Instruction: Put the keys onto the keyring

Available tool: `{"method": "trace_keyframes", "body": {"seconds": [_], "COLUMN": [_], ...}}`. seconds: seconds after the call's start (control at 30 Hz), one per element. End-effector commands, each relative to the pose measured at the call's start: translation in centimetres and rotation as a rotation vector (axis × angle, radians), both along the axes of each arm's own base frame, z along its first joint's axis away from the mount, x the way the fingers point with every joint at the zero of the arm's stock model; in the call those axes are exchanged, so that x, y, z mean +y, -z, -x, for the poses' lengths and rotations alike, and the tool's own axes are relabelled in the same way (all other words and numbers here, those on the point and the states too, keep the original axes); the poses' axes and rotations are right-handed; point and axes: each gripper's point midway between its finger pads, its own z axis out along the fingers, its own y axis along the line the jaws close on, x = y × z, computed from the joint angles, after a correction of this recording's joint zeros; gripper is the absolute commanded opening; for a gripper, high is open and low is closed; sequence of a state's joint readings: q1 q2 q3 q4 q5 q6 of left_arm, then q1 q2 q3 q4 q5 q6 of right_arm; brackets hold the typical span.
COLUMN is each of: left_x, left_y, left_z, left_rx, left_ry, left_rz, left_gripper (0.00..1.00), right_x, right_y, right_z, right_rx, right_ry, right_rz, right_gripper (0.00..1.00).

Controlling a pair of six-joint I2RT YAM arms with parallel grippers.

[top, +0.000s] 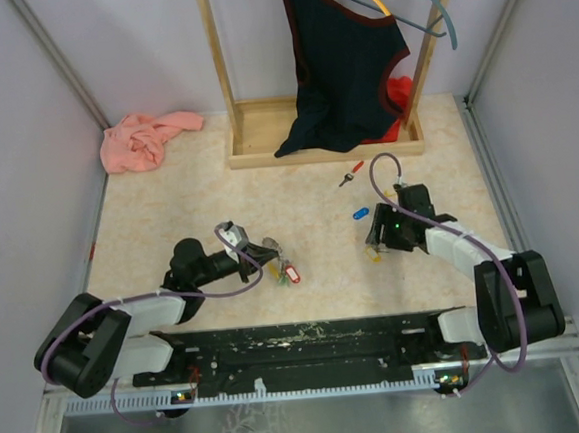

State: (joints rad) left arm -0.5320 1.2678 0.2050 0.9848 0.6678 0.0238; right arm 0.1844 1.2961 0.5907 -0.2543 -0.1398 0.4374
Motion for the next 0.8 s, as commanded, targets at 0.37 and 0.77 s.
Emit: {"method": "trace_keyframes", "body": {"seconds": [0.37, 0.77], "left_x": [-0.7, -0.6], "left_y": [-1.6, -1.6], "left_z": [-0.5, -0.4], "left_rx": [-0.044, -0.044], "left_ry": [0.033, 0.033], "left_rz": [0.024, 0.020], "left_gripper": [0.01, 0.01], "right_x": [6.1, 2.6], "right_y": [-1.2, -2.9], "right_z": [3.7, 1.0], "right_rx": [0.060, 0.002], "right_ry": [-0.198, -0.181], "right_rz": [-0.185, 0.004], "right_gripper": [0.54, 0.45]}}
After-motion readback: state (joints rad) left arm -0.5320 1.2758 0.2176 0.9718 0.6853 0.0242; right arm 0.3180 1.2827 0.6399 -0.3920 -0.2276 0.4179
